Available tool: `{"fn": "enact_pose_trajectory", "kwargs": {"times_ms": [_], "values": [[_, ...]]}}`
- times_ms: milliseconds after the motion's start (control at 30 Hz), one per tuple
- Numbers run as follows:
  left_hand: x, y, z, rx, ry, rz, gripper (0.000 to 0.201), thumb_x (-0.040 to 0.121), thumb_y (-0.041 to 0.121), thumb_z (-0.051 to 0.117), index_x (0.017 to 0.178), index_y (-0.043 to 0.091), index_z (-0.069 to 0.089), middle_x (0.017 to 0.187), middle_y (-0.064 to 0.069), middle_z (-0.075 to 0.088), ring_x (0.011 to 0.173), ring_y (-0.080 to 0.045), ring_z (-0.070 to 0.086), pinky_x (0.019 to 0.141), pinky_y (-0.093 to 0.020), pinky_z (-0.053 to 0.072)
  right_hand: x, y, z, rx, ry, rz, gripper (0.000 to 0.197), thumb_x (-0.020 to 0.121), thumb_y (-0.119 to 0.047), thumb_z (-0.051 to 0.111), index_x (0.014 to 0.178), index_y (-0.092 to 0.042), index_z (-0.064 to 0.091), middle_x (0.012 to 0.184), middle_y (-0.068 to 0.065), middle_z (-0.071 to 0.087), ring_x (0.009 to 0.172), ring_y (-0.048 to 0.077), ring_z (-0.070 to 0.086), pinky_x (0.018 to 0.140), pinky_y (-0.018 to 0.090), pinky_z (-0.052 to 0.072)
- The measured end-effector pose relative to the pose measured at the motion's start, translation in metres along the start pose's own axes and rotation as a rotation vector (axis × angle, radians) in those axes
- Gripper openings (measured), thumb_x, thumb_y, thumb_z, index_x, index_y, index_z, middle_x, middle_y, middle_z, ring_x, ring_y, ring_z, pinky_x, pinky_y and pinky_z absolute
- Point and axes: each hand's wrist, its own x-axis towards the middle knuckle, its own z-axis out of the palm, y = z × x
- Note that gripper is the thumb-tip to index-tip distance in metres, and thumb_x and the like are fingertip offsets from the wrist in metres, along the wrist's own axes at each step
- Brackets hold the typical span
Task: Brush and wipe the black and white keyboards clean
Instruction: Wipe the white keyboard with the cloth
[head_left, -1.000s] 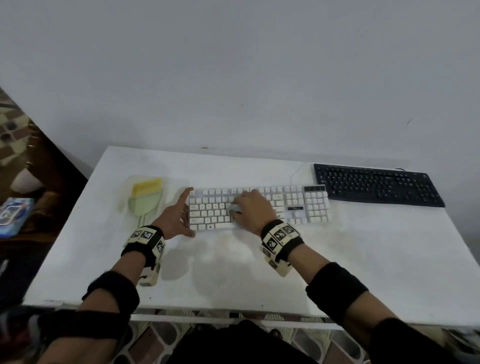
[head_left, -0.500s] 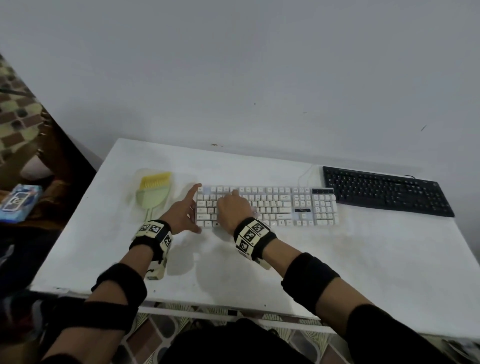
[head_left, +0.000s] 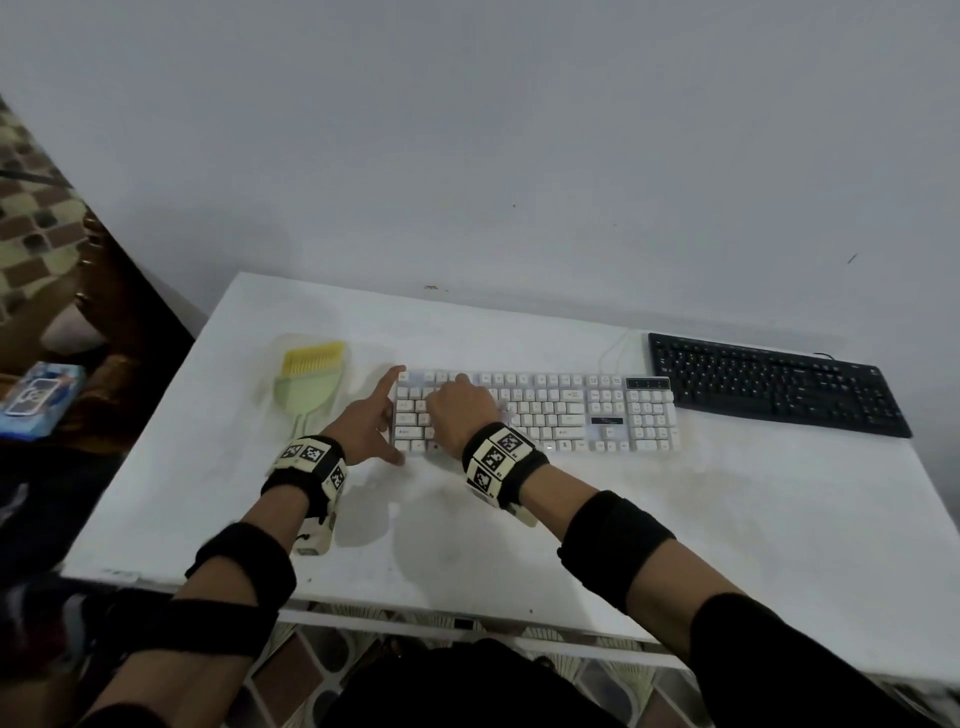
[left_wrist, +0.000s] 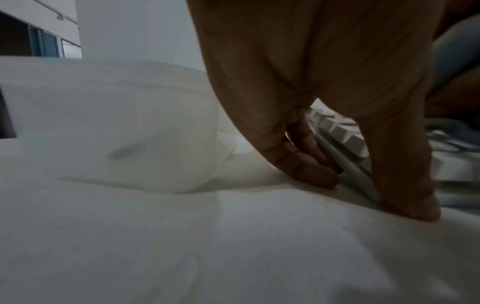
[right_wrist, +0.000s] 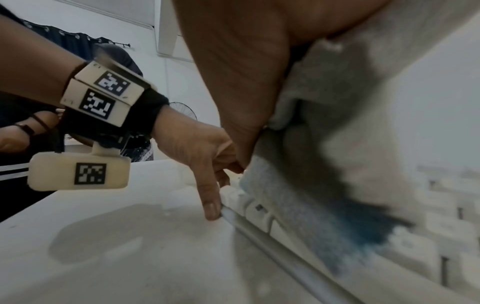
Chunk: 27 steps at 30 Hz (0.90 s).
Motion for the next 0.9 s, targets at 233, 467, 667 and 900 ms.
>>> {"fn": "enact_pose_trajectory", "kwargs": {"times_ms": [233,467,667,900], "values": [[0.001,0.001,0.001,0.013,0.005,-0.009,0.142,0.066,0.004,0.095,0.162,0.037,-0.004,0.09,-0.002,0.058,0.079,-0.016,0.06,0.073,-0.022,0.047,0.007,-0.02,0.007,0.089,0.091,-0.127,0.019,0.098,-0.021,0.06,0.113,-0.011,0.065,0.108,0.007,0.066,0.115,0.028,0.051,0.074,0.038,0.046],[0.002,-0.002,0.001,-0.012,-0.003,-0.004,0.143,0.064,0.002,0.095,0.162,0.038,-0.002,0.094,-0.002,0.061,0.082,-0.018,0.063,0.076,-0.023,0.052,-0.017,0.041,0.018,0.094,0.03,-0.036,0.02,0.096,-0.018,0.058,0.114,-0.009,0.062,0.109,0.01,0.065,0.113,0.029,0.054,0.083,0.045,0.055],[0.002,-0.001,0.0,-0.009,-0.009,-0.006,0.143,0.064,0.002,0.095,0.162,0.038,-0.002,0.095,-0.004,0.062,0.087,-0.023,0.063,0.081,-0.029,0.056,-0.022,0.051,0.017,0.021,0.041,-0.031,0.02,0.093,-0.01,0.055,0.112,-0.007,0.062,0.105,0.009,0.066,0.11,0.028,0.053,0.076,0.039,0.053],[0.002,0.001,0.001,-0.01,0.002,-0.001,0.142,0.064,0.0,0.094,0.162,0.037,-0.001,0.094,-0.003,0.063,0.082,-0.019,0.064,0.076,-0.024,0.054,-0.018,0.032,0.022,0.053,0.092,-0.101,0.025,0.092,-0.009,0.057,0.116,-0.009,0.061,0.108,0.009,0.066,0.108,0.03,0.054,0.07,0.04,0.046]]}}
